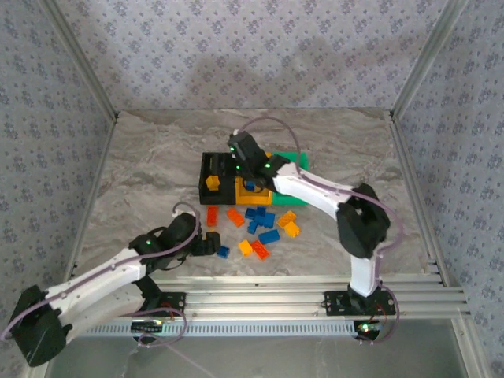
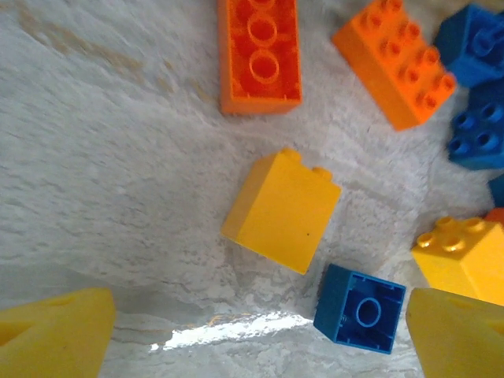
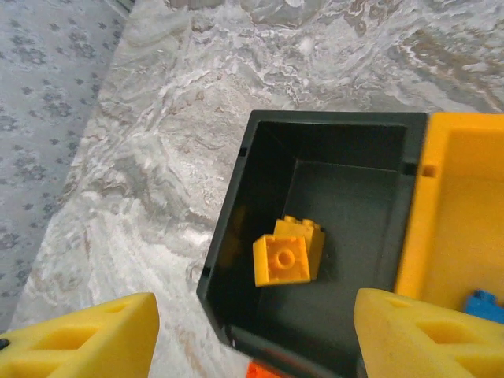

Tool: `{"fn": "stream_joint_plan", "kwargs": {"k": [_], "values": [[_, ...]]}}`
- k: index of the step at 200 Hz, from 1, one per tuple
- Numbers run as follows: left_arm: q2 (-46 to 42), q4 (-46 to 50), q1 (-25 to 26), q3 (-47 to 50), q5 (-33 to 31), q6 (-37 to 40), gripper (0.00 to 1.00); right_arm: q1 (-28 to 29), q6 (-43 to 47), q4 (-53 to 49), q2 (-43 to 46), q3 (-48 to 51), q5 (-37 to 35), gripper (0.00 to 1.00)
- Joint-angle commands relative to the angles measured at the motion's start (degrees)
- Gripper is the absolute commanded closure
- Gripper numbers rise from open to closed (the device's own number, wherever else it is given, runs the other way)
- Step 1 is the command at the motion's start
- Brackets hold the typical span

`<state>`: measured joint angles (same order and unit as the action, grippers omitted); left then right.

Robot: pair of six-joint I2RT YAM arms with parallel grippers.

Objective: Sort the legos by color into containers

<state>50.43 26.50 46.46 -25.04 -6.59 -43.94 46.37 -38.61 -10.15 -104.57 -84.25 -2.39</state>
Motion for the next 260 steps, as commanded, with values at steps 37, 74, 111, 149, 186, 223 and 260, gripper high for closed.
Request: {"fn": "stream_joint_plan", "kwargs": {"k": [37,74,111,149,186,223,260], "values": [[13.72,-4.53,2.31,-6.16,-0.49,3.92,0.14,-0.34,-1.7,5.55,17.41,20.15,-5.31,0.32],[19.63,-4.37,2.35,-8.82,-5.63,5.24,0.2,-0.21,-3.29,6.44,24.18,27.42,-7.14,0.31],[25.21,-4.0,2.35,-10.79,-7.21,6.58,0.31,-0.31,-3.74,6.27,28.11,30.47,-8.59,0.31],[26.88,-4.35,2.33,-10.78,-6.94,6.5,0.45,-0.76,-4.18,6.12,31.14,32.61,-9.37,0.31],[22.97,-3.2,2.5,-9.47,-6.72,4.99,0.6,-1.49,-4.86,6.06,33.66,34.85,-10.13,0.31],[16.49,0.81,2.42,-9.97,-6.83,3.76,0.67,-1.98,-6.2,6.67,35.47,37.88,-10.7,0.31],[12.02,3.88,-3.74,-17.46,-6.92,6.45,0.68,-2.25,-7.15,6.6,37.88,41.11,-10.89,0.31]]}}
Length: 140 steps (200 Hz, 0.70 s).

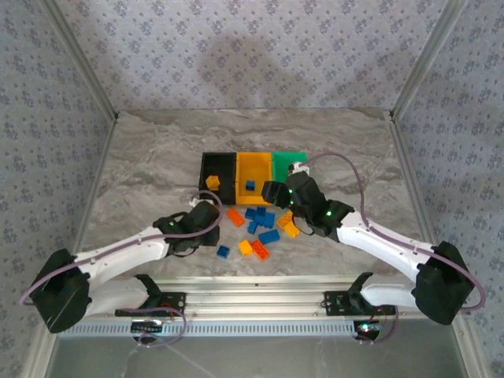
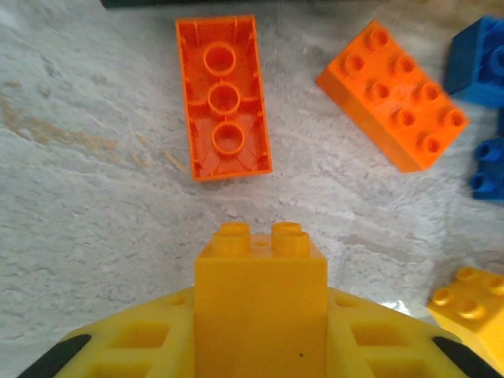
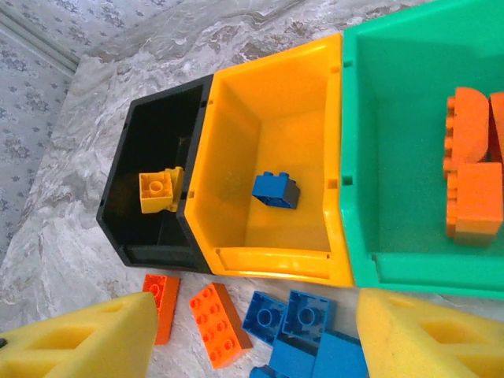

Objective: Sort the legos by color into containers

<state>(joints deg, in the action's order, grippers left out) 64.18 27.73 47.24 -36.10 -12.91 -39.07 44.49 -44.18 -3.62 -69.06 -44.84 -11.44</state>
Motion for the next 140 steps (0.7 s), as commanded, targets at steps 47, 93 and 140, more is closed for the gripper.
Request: {"fn": "stream_joint_plan", "kwargs": {"k": [47,93,140], "values": [[11.39,-3.68,-14.65,-20.37,2.72,4.22,0.71,-0.68,-2.66,-2.77,5.02,4.15,-2.51,0.31],[26.53,-5.33,-16.73,-32.93,3.51,6.16,0.7,-0.63,-3.72,-5.02,8.4,6.74,-3.05,0.31],[35.9,-4.18,-16.86,-40.11,3.92,6.66,0.69,-0.41,-4.29,-6.81,11.6,8.58,-3.91,0.3]]}}
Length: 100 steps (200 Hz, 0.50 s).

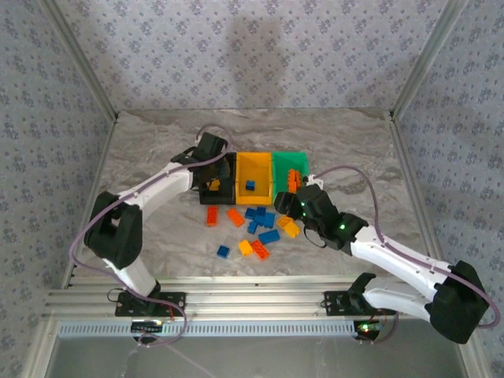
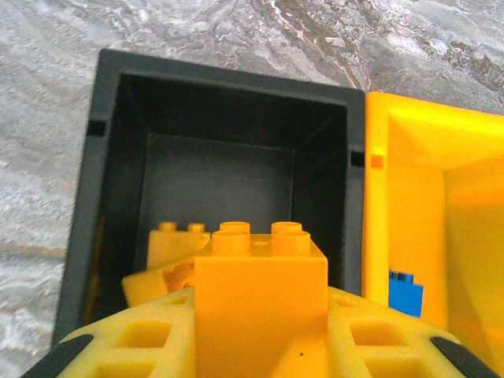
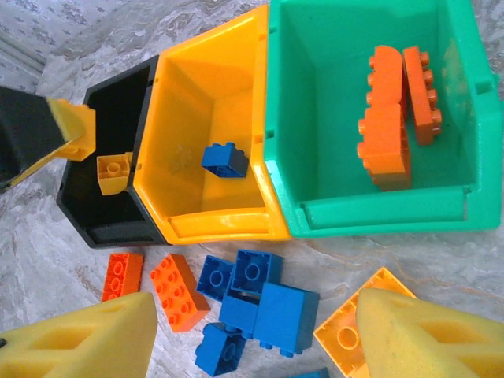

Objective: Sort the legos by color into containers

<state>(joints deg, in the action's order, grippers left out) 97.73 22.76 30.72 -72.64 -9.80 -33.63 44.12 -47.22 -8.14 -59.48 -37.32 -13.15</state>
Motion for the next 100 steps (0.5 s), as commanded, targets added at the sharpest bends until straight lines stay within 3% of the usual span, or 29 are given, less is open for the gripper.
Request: {"fn": "stream_joint_plan", "kwargs": {"k": [1,23,60,100], "values": [[2.41,0.78,-0.36,-3.56,0.83,1.21,0.69,-0.02,-1.32,-2.35,2.06,1.08,-2.22,0.3],[3.97,0.48,-0.39,-4.06,0.98,0.81,0.68,-0.04,-1.23,-2.73,3.34,1.42,-2.58,0.3],[4.18,-0.5,-0.09,-4.48,3.14,-0.45,0.29,-0.08,-1.14,-3.1,3.52,1.32,-2.41,0.3],[-3.2,-1.66,2.33,-4.21,3.97,-0.65,0.12,0.01,-0.9,-3.53,2.62,1.6,-1.62,0.3]]}}
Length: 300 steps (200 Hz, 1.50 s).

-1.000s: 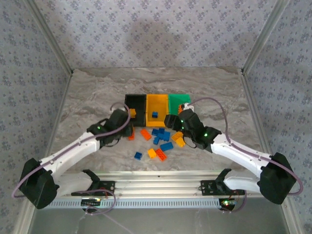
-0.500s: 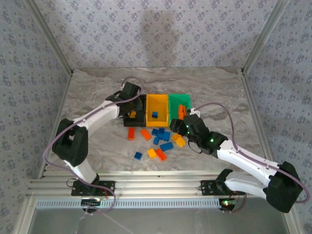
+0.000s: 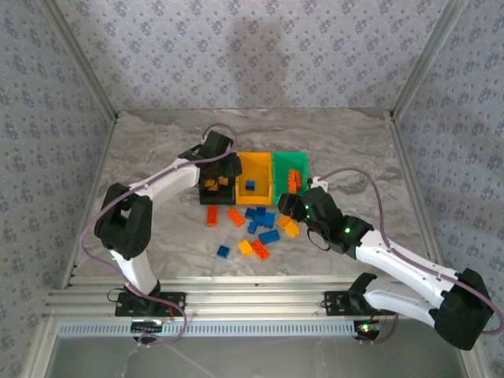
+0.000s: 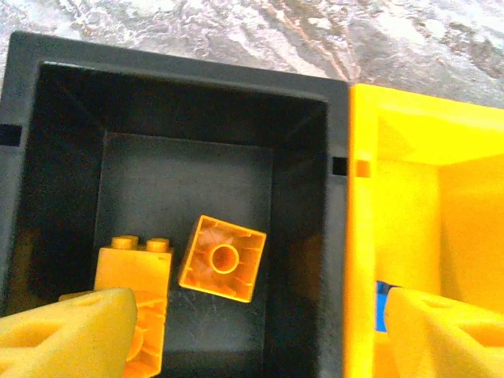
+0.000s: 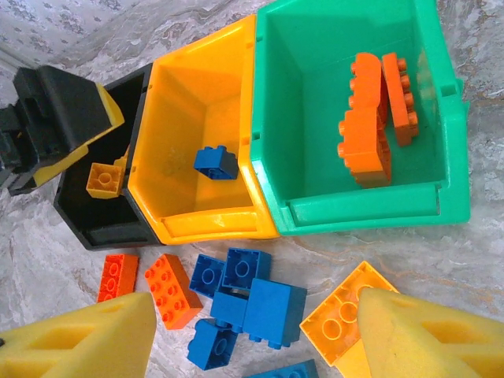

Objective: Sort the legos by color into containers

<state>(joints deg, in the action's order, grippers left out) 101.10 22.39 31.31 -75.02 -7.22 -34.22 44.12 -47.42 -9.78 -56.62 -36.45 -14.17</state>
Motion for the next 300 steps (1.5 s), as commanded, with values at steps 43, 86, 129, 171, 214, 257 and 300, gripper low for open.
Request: {"fn": "stream_joint_plan", "kwargs": {"k": [43,86,129,171,214,257,300], "values": [[-20.47,-3.59,5.19,5.19,3.48,-1.18,0.0,0.22,-0.83,-3.0,-2.62,1.38,1.05,0.29],[-36.86,-4.34,9.47,21.87,2.88,-3.96,0.0,0.45,-1.06,-8.03,-8.32,1.18,1.67,0.29],[-50.44,-0.8,10.0,37.19,2.28,-8.87,0.0,-1.0,0.86,-9.26,-16.54,1.1,3.23,0.26],[-57.45,4.07,9.97,42.14,0.29,-10.65,0.0,-1.13,2.17,-7.13,-22.39,0.8,4.94,0.27],[-58.57,4.67,9.41,43.6,-0.34,-10.88,0.0,-0.92,2.69,-6.93,-24.19,0.52,5.81,0.32],[-58.12,4.64,8.51,44.15,0.36,-10.95,0.0,-0.37,2.69,-7.43,-22.78,0.81,5.56,0.48],[-58.3,4.34,8.27,44.83,1.05,-11.09,0.0,0.66,2.6,-9.86,-18.74,0.85,5.22,0.67]]}}
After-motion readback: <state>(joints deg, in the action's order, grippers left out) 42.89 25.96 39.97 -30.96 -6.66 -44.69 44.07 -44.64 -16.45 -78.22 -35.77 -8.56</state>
